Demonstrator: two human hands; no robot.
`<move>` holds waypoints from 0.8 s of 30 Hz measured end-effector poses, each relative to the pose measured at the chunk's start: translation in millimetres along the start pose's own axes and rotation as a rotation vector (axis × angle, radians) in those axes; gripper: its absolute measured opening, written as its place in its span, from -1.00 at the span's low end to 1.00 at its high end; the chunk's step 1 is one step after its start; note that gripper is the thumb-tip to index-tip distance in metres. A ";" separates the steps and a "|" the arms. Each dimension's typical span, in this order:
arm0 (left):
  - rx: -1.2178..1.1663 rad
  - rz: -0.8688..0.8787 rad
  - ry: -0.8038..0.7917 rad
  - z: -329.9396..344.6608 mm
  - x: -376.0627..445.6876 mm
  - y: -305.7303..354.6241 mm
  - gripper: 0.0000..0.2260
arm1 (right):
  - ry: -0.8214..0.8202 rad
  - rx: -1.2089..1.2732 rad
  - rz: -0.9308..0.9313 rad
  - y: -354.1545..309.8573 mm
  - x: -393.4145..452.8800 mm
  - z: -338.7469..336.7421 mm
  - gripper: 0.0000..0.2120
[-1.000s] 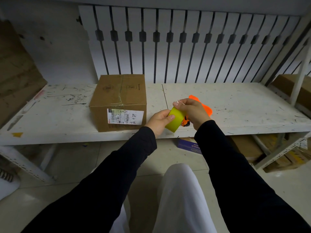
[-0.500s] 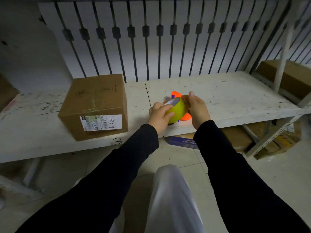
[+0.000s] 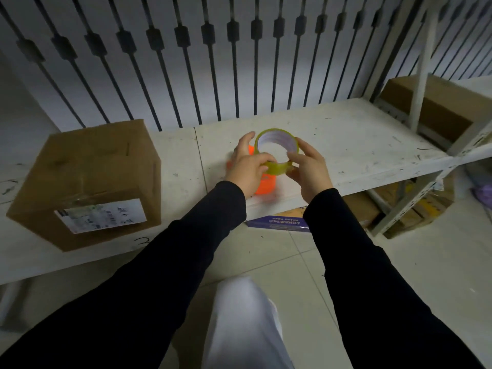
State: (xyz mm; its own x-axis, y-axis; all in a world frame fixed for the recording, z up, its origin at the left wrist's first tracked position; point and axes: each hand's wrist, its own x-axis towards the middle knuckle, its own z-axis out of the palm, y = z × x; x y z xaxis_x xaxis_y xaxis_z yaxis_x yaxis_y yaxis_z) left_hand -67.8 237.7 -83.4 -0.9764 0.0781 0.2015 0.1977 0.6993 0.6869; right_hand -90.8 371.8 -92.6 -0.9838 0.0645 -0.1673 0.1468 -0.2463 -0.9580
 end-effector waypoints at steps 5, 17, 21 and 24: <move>0.235 -0.157 -0.021 26.3 16.9 -11.1 -0.47 | 0.190 0.161 0.026 15.9 18.0 -10.6 -0.51; 0.189 -0.205 -0.035 46.3 6.6 -33.9 -0.84 | 0.405 -0.216 0.034 55.8 34.7 -10.8 -0.49; 0.225 -0.208 -0.018 46.0 1.7 -35.7 -0.84 | 0.373 -0.382 0.030 62.1 32.6 -5.5 -0.48; 0.207 -0.213 -0.009 45.1 -2.6 -35.2 -0.84 | 0.342 -0.591 0.054 62.7 32.0 -7.1 -0.48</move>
State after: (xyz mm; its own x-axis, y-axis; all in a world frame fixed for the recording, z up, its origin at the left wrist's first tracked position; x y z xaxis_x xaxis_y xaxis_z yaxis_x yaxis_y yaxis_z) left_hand -76.2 244.9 -139.5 -0.9949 -0.0805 0.0613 -0.0329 0.8304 0.5562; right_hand -112.3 365.2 -159.7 -0.8999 0.3928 -0.1894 0.3218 0.3051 -0.8963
